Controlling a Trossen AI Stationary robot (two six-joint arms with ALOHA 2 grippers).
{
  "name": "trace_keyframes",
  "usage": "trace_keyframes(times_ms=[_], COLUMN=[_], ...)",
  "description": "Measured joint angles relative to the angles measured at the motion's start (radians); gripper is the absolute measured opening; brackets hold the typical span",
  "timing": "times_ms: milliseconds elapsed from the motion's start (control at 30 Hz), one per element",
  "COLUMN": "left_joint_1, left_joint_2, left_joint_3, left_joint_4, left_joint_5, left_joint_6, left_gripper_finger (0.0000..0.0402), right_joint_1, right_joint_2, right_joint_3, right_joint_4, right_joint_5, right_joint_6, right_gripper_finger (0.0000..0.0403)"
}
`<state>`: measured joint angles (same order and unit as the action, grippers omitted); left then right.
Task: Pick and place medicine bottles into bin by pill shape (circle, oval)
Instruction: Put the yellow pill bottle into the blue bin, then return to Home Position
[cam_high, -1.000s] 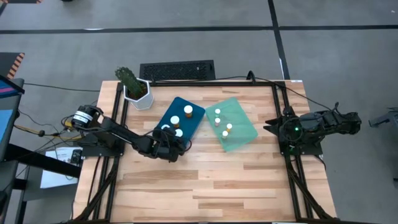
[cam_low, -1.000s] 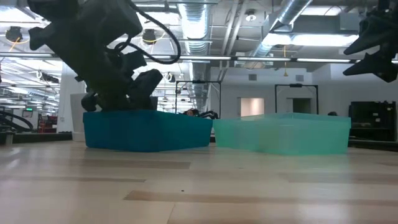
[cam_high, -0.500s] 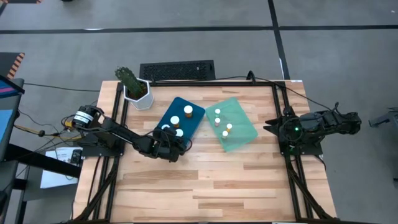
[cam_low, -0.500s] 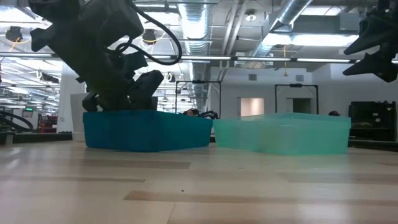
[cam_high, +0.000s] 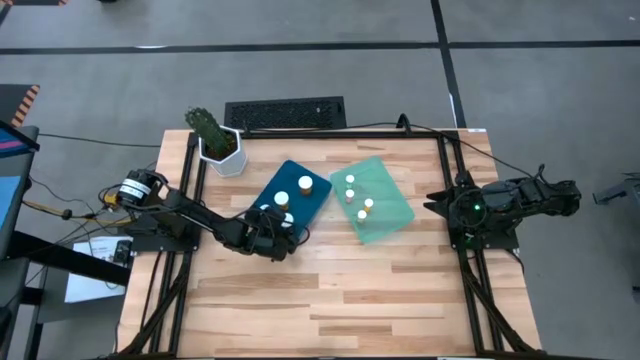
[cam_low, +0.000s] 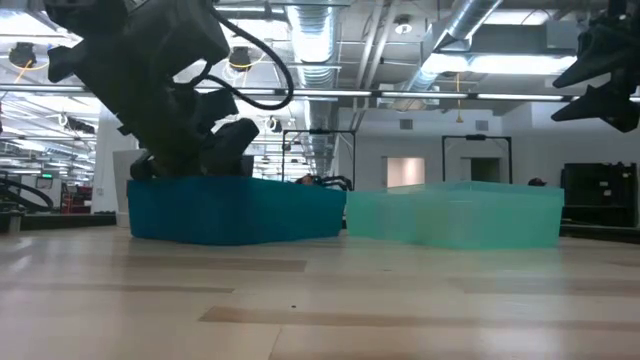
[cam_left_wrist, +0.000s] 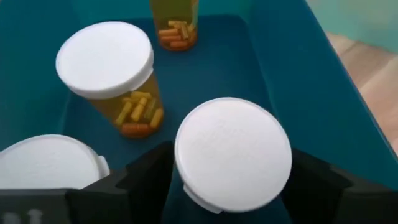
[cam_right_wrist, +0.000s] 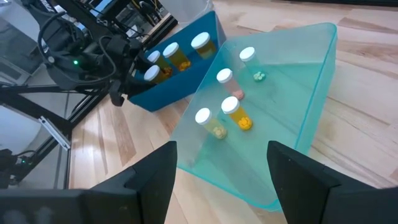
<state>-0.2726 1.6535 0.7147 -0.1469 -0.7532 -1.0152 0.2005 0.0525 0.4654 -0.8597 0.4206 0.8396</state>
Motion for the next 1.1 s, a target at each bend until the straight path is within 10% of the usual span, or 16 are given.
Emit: trace_keyframes(times_ms=[1100], left_joint_1=[0.003], left_joint_2=[-0.038], left_joint_3=[0.161], left_joint_4=[-0.215], left_joint_5=[-0.006], left_joint_6=[0.1], left_gripper_finger=[0.0265], right_joint_1=[0.0], right_joint_2=[0.0], right_joint_3=[0.0], right_joint_4=[0.0], right_joint_5=[0.0], right_joint_6=[0.0], right_gripper_finger=[0.026])
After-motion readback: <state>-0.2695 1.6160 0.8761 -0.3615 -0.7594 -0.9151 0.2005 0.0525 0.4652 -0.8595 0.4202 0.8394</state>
